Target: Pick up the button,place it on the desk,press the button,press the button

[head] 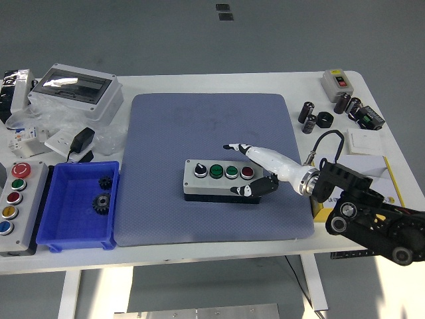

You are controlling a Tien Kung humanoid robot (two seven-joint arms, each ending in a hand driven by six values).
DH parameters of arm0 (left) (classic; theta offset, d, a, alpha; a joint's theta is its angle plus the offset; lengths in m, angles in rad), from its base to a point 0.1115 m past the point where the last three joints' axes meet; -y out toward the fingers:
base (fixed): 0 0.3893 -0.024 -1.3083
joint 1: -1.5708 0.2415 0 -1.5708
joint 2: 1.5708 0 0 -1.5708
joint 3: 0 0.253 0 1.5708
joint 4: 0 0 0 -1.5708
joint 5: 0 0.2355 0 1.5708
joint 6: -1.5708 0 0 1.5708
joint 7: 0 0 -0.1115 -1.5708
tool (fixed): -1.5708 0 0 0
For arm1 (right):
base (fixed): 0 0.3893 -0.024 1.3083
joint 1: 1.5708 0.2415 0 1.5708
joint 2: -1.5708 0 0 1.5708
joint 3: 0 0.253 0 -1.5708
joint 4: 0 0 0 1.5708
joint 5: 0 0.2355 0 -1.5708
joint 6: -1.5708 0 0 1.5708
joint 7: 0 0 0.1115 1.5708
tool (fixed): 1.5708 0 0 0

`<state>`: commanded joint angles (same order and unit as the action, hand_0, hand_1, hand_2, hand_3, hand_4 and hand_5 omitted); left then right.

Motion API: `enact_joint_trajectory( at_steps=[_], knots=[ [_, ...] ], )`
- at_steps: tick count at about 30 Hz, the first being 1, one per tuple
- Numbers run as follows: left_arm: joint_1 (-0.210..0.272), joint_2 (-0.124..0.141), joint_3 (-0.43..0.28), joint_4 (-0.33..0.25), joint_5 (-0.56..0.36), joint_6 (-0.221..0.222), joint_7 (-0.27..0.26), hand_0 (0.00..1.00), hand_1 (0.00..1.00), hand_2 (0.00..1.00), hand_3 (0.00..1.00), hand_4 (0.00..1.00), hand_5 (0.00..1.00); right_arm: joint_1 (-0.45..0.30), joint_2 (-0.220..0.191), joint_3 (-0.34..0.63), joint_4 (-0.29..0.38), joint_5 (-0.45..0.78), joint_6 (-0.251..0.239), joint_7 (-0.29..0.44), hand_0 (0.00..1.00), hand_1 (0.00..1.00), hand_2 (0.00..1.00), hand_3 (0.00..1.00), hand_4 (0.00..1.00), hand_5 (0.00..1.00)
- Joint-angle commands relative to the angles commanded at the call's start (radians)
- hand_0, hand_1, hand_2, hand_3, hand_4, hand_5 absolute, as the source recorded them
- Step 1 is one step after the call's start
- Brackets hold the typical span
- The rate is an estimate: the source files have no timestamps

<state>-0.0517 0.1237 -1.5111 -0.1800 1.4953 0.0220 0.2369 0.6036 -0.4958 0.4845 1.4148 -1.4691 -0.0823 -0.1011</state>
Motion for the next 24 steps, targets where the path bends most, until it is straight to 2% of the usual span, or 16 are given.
enact_joint_trajectory(
  at_steps=[1,7,12,13,14,16,18,19,21,24],
  knots=[
    [0.000,0.000,0.000,0.000,0.001,-0.001,0.000,0.624,0.579,0.514,0.577,0.607,0.120,-0.002,0.001,0.001,-0.002,0.002,-0.002,-0.001,0.998,0.998,0.998,0.998,0.843,0.181],
    [0.001,-0.001,0.001,0.000,-0.001,-0.002,0.000,0.624,0.578,0.512,0.577,0.600,0.113,-0.011,-0.010,0.018,0.021,0.016,0.000,0.005,0.998,0.998,0.998,0.998,0.832,0.160],
    [0.001,-0.001,0.003,0.000,-0.005,-0.006,-0.004,0.624,0.578,0.512,0.577,0.600,0.113,-0.047,-0.072,0.109,0.129,0.116,0.067,0.025,0.998,0.998,0.998,0.998,0.832,0.160],
    [0.001,-0.001,0.003,0.000,-0.007,-0.006,-0.005,0.624,0.577,0.511,0.577,0.597,0.110,-0.060,-0.090,0.132,0.153,0.144,0.078,0.035,0.998,0.998,0.998,0.998,0.918,0.236],
    [0.002,-0.001,0.004,0.000,-0.009,-0.006,-0.006,0.624,0.577,0.511,0.577,0.597,0.110,-0.074,-0.106,0.154,0.176,0.173,0.070,0.048,0.998,0.998,0.998,0.998,0.918,0.236],
    [0.004,-0.001,0.004,0.000,-0.013,-0.006,-0.007,0.624,0.577,0.511,0.577,0.597,0.110,-0.105,-0.141,0.201,0.226,0.233,0.026,0.073,0.998,0.998,0.998,0.998,0.918,0.236],
    [0.008,-0.002,0.005,0.000,-0.019,-0.005,-0.006,0.624,0.577,0.511,0.577,0.597,0.110,-0.140,-0.180,0.249,0.281,0.238,-0.022,0.045,0.998,0.998,0.998,0.998,0.918,0.236],
    [0.011,-0.003,0.006,0.000,-0.023,-0.005,-0.006,0.624,0.576,0.510,0.576,0.597,0.107,-0.153,-0.200,0.272,0.308,0.213,-0.007,0.018,0.998,0.998,0.998,0.998,0.873,0.186],
    [0.015,-0.003,0.003,0.000,-0.025,-0.004,-0.004,0.624,0.576,0.510,0.576,0.597,0.107,-0.159,-0.234,0.305,0.360,0.169,0.035,-0.040,0.998,0.998,0.998,0.998,0.873,0.186],
    [0.017,-0.002,0.002,0.000,-0.029,-0.003,-0.003,0.624,0.576,0.510,0.576,0.597,0.107,-0.149,-0.261,0.328,0.364,0.199,0.115,-0.121,0.998,0.998,0.998,0.998,0.873,0.186]
  ],
)
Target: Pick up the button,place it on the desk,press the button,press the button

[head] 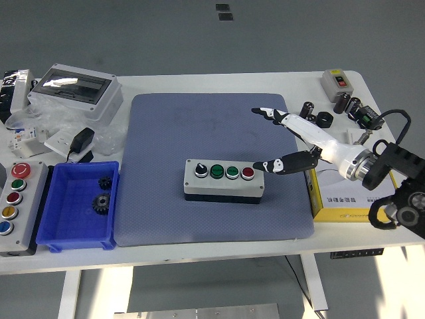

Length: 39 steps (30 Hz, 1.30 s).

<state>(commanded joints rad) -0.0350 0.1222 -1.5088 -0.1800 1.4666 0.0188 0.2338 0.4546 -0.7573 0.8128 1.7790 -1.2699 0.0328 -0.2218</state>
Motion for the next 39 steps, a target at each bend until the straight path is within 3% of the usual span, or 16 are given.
enact_joint_trajectory(
  at_steps=[1,6,7,12,13,14,21,28,39],
  knots=[
    [-0.001,0.000,0.003,0.000,-0.004,0.000,-0.001,0.624,0.576,0.510,0.576,0.598,0.103,0.005,-0.004,0.004,0.000,0.017,0.032,-0.029,0.998,0.998,0.998,0.998,0.862,0.286],
    [-0.005,0.003,0.013,0.000,-0.015,-0.001,-0.006,0.624,0.576,0.510,0.576,0.598,0.103,0.036,-0.007,0.004,0.000,0.079,0.177,-0.145,0.998,0.998,0.998,0.998,0.862,0.286],
    [-0.005,0.004,0.014,0.000,-0.016,-0.001,-0.006,0.625,0.576,0.509,0.576,0.596,0.103,0.048,-0.005,0.001,0.000,0.094,0.209,-0.169,0.315,0.421,0.520,0.716,0.506,0.024],
    [-0.004,0.006,0.014,0.000,-0.015,-0.004,-0.002,0.625,0.576,0.509,0.576,0.596,0.103,0.099,0.014,-0.024,0.000,0.122,0.311,-0.213,0.315,0.421,0.520,0.716,0.506,0.024],
    [-0.004,0.007,0.013,0.000,-0.014,-0.004,-0.001,0.625,0.577,0.509,0.576,0.596,0.106,0.111,0.022,-0.035,0.000,0.122,0.318,-0.214,0.185,0.212,0.257,0.725,0.582,0.002],
    [-0.004,0.007,0.013,0.000,-0.014,-0.004,0.000,0.625,0.577,0.509,0.576,0.596,0.106,0.125,0.032,-0.048,0.000,0.120,0.322,-0.216,0.185,0.212,0.257,0.725,0.582,0.002],
    [-0.006,0.006,0.014,0.000,-0.011,-0.007,0.002,0.625,0.577,0.508,0.576,0.596,0.107,0.177,0.094,-0.116,-0.016,0.087,0.294,-0.214,0.157,0.167,0.243,0.733,0.601,0.002],
    [-0.007,0.006,0.011,0.000,-0.009,-0.009,0.003,0.625,0.577,0.507,0.575,0.596,0.110,0.207,0.158,-0.151,-0.115,0.043,0.256,-0.209,0.113,0.131,0.235,0.746,0.612,0.002],
    [-0.010,0.005,0.013,0.000,-0.009,-0.012,-0.002,0.626,0.578,0.500,0.575,0.592,0.115,0.205,0.203,-0.190,-0.207,-0.006,0.222,-0.205,0.079,0.112,0.223,0.746,0.606,0.002]
  ],
)
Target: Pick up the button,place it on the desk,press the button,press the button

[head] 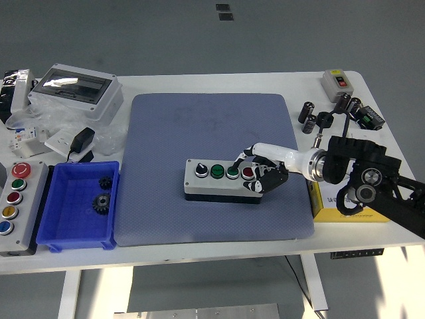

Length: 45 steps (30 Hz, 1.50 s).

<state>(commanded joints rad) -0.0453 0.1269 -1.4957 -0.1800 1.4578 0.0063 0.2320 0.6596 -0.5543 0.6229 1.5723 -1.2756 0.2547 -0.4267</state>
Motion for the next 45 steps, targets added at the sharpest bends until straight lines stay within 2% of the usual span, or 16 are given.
enact_joint_trajectory(
  at_steps=[6,11,20,23,26,28,31,33,34,39,40,42,45],
  knots=[
    [0.000,0.001,0.002,0.000,-0.003,0.000,-0.003,0.626,0.578,0.495,0.575,0.587,0.126,-0.002,0.009,-0.025,-0.017,-0.030,-0.020,0.002,0.077,0.108,0.219,0.745,0.602,0.002],
    [0.000,0.001,0.005,0.000,-0.007,0.000,-0.005,0.626,0.579,0.496,0.575,0.585,0.130,-0.002,0.004,-0.026,0.001,-0.049,-0.035,0.011,0.072,0.104,0.214,0.739,0.597,0.002],
    [0.002,0.001,0.008,0.000,-0.011,0.002,-0.006,0.627,0.579,0.495,0.575,0.582,0.131,-0.057,-0.026,0.134,0.092,0.039,-0.026,0.068,0.066,0.101,0.212,0.737,0.594,0.002],
    [0.003,0.000,0.006,0.000,-0.010,0.002,-0.006,0.627,0.579,0.494,0.574,0.581,0.135,-0.110,-0.011,0.197,0.105,0.014,-0.091,0.121,0.066,0.100,0.211,0.731,0.594,0.002],
    [0.006,-0.004,0.004,0.000,-0.010,0.003,-0.006,0.627,0.579,0.494,0.574,0.581,0.135,-0.169,0.027,0.254,0.085,-0.065,-0.189,0.187,0.066,0.100,0.211,0.731,0.594,0.002],
    [0.009,-0.008,0.001,0.000,-0.005,0.003,-0.006,0.627,0.579,0.491,0.574,0.581,0.137,-0.214,0.067,0.290,0.066,-0.128,-0.263,0.239,0.040,0.101,0.220,0.728,0.555,0.022],
    [0.012,-0.014,-0.005,0.000,0.000,0.003,-0.006,0.627,0.579,0.491,0.574,0.581,0.137,-0.280,0.131,0.335,0.038,-0.203,-0.384,0.328,0.040,0.101,0.220,0.728,0.555,0.022],
    [0.012,-0.016,-0.007,0.000,0.004,0.003,-0.008,0.627,0.579,0.491,0.574,0.581,0.137,-0.317,0.167,0.359,0.027,-0.217,-0.443,0.377,0.040,0.101,0.220,0.728,0.555,0.022],
    [0.011,-0.017,-0.008,0.000,0.005,0.003,-0.009,0.628,0.579,0.490,0.574,0.580,0.137,-0.340,0.190,0.377,0.023,-0.207,-0.476,0.407,0.002,0.072,0.196,0.789,0.858,0.360],
    [0.010,-0.018,-0.007,0.000,0.002,0.005,-0.012,0.628,0.579,0.490,0.574,0.580,0.137,-0.420,0.241,0.465,0.017,-0.112,-0.602,0.535,0.002,0.072,0.196,0.789,0.858,0.360],
    [0.011,-0.018,-0.008,0.000,0.003,0.005,-0.011,0.628,0.580,0.495,0.574,0.581,0.138,-0.436,0.246,0.485,0.015,-0.088,-0.623,0.560,0.478,0.631,0.677,0.891,0.998,0.591],
    [0.012,-0.019,-0.009,0.000,0.003,0.006,-0.009,0.628,0.580,0.495,0.574,0.581,0.138,-0.459,0.253,0.522,0.008,-0.043,-0.644,0.605,0.478,0.631,0.677,0.891,0.998,0.591],
    [0.015,-0.019,-0.010,0.000,0.006,0.006,-0.004,0.628,0.580,0.495,0.574,0.581,0.138,-0.481,0.262,0.567,-0.014,0.028,-0.644,0.668,0.478,0.631,0.677,0.891,0.998,0.591]
  ],
)
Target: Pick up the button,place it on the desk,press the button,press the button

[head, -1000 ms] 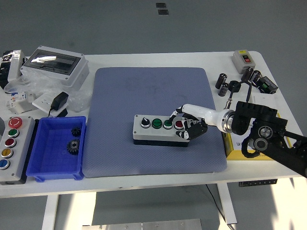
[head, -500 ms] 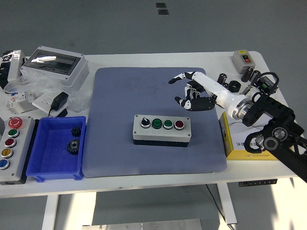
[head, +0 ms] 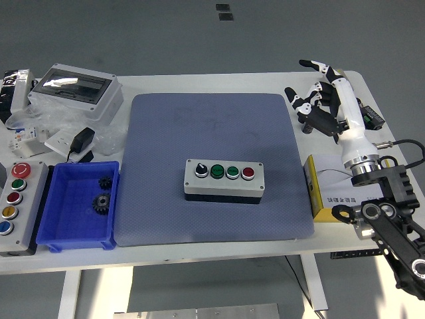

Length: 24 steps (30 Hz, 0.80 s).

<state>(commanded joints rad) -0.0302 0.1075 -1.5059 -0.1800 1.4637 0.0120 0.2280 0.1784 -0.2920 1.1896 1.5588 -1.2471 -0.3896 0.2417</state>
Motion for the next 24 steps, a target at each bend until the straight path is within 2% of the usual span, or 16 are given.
enact_joint_trajectory(
  at_steps=[1,6,7,12,13,24],
  knots=[
    [0.000,0.000,0.000,0.000,0.001,0.000,0.001,0.628,0.580,0.498,0.575,0.581,0.136,-0.005,0.004,0.011,-0.009,0.025,0.004,0.019,0.792,0.853,0.875,0.982,0.998,0.818],
    [-0.005,0.004,0.006,0.000,-0.001,0.002,0.000,0.628,0.580,0.498,0.575,0.581,0.136,-0.016,0.021,0.034,-0.048,0.128,0.019,0.061,0.792,0.853,0.875,0.982,0.998,0.818],
    [-0.006,0.005,0.007,0.000,-0.001,0.002,-0.001,0.628,0.580,0.501,0.575,0.581,0.138,-0.017,0.024,0.037,-0.056,0.145,0.023,0.064,0.891,0.901,0.908,0.955,0.998,0.998],
    [-0.011,0.008,0.012,0.000,-0.003,0.004,-0.001,0.628,0.580,0.501,0.575,0.581,0.138,-0.027,0.044,0.060,-0.093,0.236,0.063,0.076,0.891,0.901,0.908,0.955,0.998,0.998],
    [-0.011,0.008,0.013,0.000,-0.003,0.004,-0.001,0.628,0.581,0.506,0.577,0.585,0.138,-0.030,0.046,0.063,-0.097,0.248,0.070,0.078,0.878,0.852,0.849,0.872,0.998,0.998],
    [-0.012,0.015,0.009,0.000,0.007,0.005,0.005,0.628,0.582,0.511,0.578,0.588,0.141,-0.033,0.056,0.073,-0.100,0.313,0.110,0.073,0.848,0.816,0.810,0.836,0.998,0.998]
  ],
)
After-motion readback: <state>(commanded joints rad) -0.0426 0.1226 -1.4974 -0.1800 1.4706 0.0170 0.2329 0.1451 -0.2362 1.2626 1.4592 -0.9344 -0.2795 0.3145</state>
